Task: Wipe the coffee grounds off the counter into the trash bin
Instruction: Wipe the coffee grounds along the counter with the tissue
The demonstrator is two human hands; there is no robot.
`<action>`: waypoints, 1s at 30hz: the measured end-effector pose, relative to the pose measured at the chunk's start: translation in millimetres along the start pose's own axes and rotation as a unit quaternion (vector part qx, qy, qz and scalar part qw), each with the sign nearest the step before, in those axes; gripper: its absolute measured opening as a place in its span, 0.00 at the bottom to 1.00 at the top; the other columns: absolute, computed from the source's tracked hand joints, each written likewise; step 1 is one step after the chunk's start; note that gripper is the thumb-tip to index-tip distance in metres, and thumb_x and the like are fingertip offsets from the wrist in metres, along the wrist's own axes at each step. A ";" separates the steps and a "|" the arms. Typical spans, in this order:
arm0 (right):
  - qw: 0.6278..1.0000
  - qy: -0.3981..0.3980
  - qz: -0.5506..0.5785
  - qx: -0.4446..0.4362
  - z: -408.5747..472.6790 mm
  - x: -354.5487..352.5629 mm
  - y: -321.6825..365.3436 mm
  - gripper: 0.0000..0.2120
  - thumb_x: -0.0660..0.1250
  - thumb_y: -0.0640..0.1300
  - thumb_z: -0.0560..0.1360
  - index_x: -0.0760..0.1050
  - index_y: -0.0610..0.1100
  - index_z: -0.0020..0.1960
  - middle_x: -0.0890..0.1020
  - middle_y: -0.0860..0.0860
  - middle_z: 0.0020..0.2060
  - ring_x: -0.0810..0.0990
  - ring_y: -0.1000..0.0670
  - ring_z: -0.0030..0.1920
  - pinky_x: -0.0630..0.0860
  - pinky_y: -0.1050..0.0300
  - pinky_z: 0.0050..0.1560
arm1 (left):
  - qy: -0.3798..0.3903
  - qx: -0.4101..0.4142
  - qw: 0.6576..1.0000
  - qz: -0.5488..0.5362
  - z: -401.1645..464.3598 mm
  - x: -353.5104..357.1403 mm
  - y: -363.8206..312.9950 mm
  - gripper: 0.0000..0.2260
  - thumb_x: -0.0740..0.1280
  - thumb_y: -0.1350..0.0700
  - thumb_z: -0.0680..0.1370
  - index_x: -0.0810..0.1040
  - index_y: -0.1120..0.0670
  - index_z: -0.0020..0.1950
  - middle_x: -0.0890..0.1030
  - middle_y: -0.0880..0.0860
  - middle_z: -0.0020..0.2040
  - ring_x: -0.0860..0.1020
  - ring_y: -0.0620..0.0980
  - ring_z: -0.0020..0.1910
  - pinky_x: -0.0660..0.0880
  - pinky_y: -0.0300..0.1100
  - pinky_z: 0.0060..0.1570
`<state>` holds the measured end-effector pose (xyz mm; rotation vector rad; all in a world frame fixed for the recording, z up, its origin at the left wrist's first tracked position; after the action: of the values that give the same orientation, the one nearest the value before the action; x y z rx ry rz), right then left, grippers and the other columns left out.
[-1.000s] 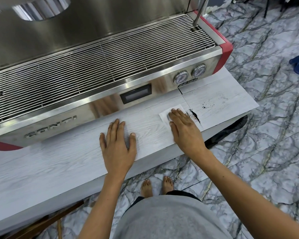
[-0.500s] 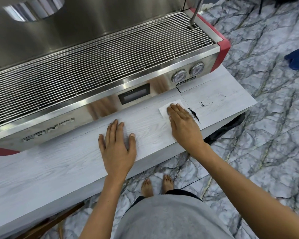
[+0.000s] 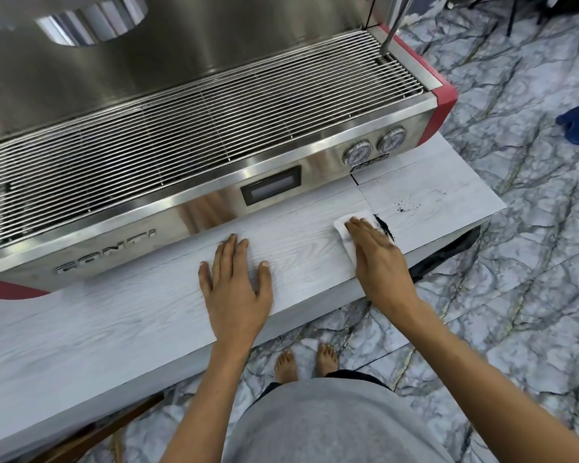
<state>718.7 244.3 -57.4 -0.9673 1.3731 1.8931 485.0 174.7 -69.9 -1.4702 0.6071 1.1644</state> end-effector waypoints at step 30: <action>0.999 -0.029 0.016 -0.006 -3.5 -2.7 0.3 0.18 0.56 0.38 0.80 0.72 0.39 0.68 0.74 0.45 0.68 0.68 0.48 0.71 0.65 0.50 0.72 | 0.030 0.019 0.999 0.031 -1.1 1.6 -0.1 0.28 0.53 0.41 0.81 0.61 0.52 0.78 0.58 0.51 0.81 0.53 0.49 0.80 0.46 0.58 0.77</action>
<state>720.8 240.7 -55.7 -0.8926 1.3532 1.9402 486.2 174.0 -71.4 -1.4669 0.7177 1.1532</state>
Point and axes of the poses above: each hand's wrist, its own z-axis towards the middle knuckle, its own x-axis out of the palm, y = z × x, the point moved 4 cm from there along z, towards the middle knuckle
